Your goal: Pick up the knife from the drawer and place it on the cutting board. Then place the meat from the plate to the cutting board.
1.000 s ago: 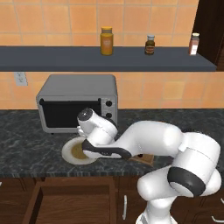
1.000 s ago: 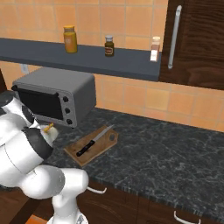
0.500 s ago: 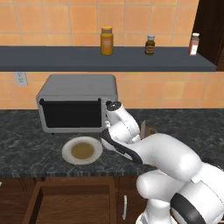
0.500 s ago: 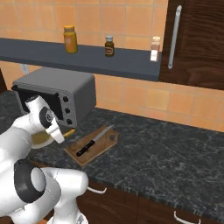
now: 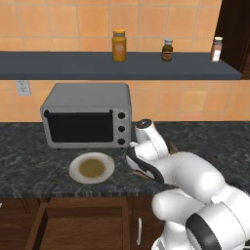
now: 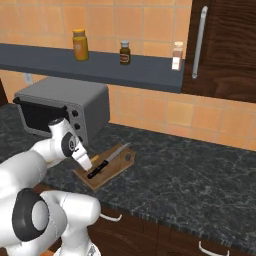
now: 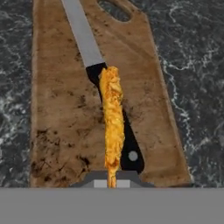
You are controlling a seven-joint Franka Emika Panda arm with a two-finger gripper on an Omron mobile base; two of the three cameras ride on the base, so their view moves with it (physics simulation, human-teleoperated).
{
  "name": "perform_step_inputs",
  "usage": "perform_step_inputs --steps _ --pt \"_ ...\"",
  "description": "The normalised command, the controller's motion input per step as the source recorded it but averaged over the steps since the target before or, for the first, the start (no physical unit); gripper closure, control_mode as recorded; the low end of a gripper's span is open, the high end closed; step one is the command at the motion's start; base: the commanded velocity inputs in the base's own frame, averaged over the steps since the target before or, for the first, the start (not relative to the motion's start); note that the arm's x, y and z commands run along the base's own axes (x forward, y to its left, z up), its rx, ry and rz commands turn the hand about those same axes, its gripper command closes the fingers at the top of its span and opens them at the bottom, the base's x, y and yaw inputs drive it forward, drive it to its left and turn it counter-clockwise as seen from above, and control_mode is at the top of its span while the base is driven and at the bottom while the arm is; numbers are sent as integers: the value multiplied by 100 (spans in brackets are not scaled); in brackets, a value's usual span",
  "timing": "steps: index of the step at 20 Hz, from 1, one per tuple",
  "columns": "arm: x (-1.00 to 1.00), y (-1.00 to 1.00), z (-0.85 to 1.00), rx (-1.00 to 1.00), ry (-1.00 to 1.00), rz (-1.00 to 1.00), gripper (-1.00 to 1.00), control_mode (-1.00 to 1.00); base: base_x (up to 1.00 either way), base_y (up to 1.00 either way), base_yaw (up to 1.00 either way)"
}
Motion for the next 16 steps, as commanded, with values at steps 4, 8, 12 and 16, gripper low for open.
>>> perform_step_inputs --steps 4,8,12,16 --pt "46 -2 -41 -4 10 13 -100 -100 0 0 0" --pt "40 0 -3 0 3 3 -100 -100 0 0 0" --pt "-5 -26 18 6 1 0 -100 -100 0 0 0" --pt "-50 -31 71 10 -28 0 -100 -100 0 0 0"
